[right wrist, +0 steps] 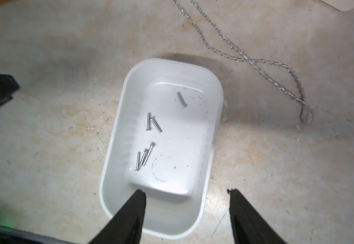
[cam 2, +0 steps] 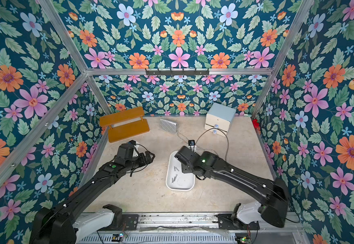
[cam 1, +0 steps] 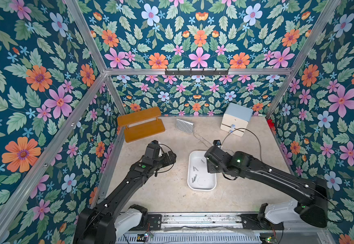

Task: Take out the screws from the storage box
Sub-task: Pick up the screw from the storage box.

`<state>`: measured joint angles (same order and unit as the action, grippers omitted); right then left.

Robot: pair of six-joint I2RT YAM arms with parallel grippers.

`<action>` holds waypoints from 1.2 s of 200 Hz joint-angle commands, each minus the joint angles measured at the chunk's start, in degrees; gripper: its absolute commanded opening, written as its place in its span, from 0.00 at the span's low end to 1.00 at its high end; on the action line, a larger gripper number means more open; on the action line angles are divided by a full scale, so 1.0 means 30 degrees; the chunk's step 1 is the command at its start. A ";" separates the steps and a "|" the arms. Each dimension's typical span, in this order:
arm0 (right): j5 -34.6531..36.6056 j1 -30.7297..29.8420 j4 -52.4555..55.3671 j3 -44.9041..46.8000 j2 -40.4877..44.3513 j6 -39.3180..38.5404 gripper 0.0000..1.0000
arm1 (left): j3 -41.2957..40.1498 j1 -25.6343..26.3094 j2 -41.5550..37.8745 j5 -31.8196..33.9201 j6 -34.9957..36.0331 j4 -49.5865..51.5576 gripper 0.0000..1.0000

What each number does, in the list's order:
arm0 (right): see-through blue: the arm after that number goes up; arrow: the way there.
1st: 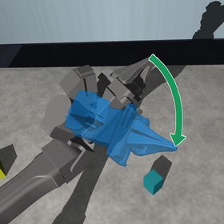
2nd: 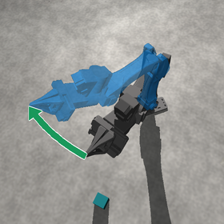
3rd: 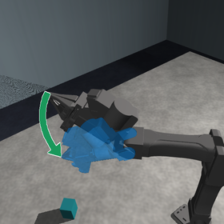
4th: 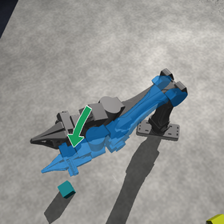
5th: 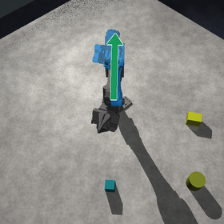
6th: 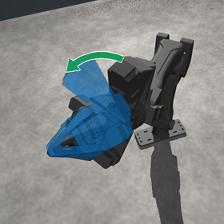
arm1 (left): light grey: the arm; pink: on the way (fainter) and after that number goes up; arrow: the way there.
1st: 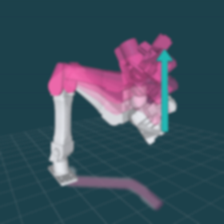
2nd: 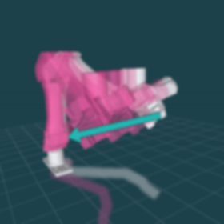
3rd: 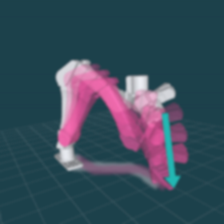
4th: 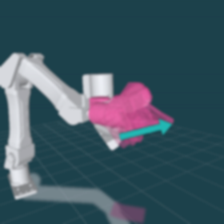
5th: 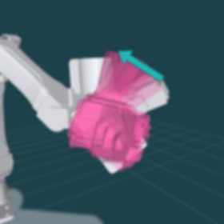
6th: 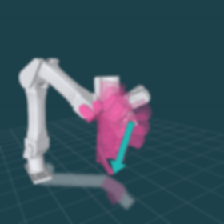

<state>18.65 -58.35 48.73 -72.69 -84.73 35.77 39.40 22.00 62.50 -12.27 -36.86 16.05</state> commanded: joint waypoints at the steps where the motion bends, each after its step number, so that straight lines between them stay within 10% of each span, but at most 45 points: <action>1: -0.1355 0.0312 -0.0649 -0.0885 -0.2533 -0.1895 0.49 | 0.0125 0.0156 0.0037 -0.0215 0.0621 0.1288 0.98; 38: -0.2902 0.0975 -0.2112 -0.2798 -0.6133 -0.3296 0.33 | -0.0339 0.0226 -0.0434 -0.0506 0.0393 0.1416 0.97; 240: -0.5635 0.1909 -0.4039 -0.2504 -1.0397 -0.4332 0.24 | -0.1341 0.0357 -0.1028 -0.1094 -0.0325 0.0993 0.99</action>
<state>2.20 -52.66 36.91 -80.07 -114.83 22.63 35.59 23.03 59.61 -16.08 -37.34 20.53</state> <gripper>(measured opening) 0.246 0.988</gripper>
